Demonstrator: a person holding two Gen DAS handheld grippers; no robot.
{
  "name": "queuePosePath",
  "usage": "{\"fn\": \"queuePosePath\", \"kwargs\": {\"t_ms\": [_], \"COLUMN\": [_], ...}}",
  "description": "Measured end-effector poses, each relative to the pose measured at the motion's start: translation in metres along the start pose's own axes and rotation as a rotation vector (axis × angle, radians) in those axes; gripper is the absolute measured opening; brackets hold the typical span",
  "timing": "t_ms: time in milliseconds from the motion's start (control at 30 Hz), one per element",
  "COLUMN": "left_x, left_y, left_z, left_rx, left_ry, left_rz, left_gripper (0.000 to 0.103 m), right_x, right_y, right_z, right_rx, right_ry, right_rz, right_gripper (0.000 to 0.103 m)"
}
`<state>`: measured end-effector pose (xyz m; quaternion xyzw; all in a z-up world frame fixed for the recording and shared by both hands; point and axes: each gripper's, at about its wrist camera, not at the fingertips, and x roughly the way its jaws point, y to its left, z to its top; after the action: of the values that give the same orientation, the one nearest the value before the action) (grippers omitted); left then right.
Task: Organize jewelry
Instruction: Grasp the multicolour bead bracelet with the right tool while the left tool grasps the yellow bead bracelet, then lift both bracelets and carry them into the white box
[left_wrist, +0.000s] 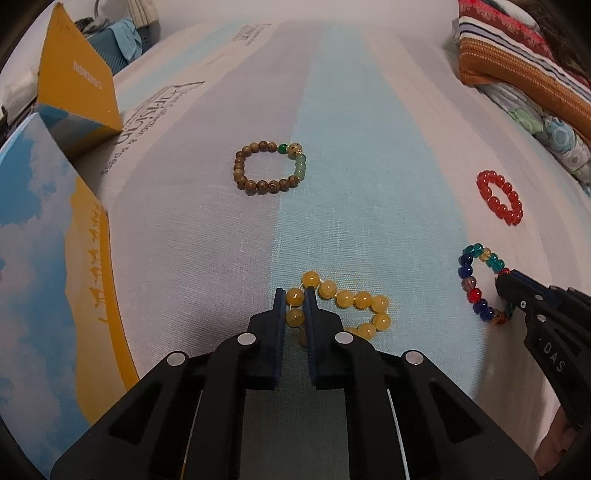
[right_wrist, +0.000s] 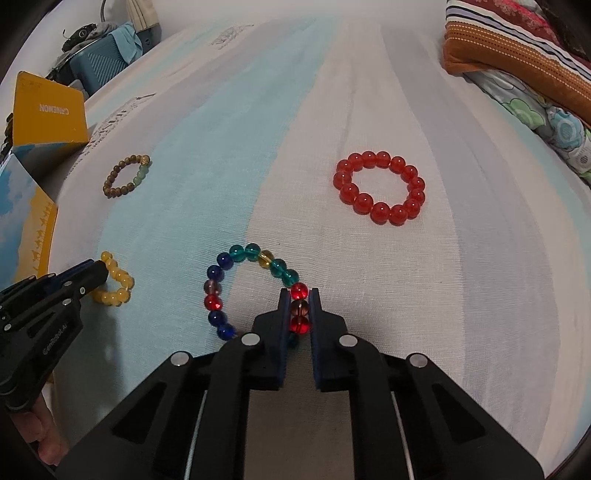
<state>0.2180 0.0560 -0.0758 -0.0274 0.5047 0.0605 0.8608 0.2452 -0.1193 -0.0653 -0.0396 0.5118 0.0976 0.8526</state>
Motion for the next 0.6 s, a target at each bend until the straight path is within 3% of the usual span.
{"fn": "queuePosePath", "kwargs": {"t_ms": [600], "left_x": [-0.037], "left_y": [-0.002], "left_z": [0.006], "left_rx": [-0.008], "left_ry": [-0.035], "left_rz": [-0.053], "left_gripper": [0.009], "right_x": [-0.05], "right_y": [0.013], "right_z": [0.007], "right_rx": [-0.013], "right_ry": [-0.1], "right_rz": [0.061], "right_gripper": [0.009]}}
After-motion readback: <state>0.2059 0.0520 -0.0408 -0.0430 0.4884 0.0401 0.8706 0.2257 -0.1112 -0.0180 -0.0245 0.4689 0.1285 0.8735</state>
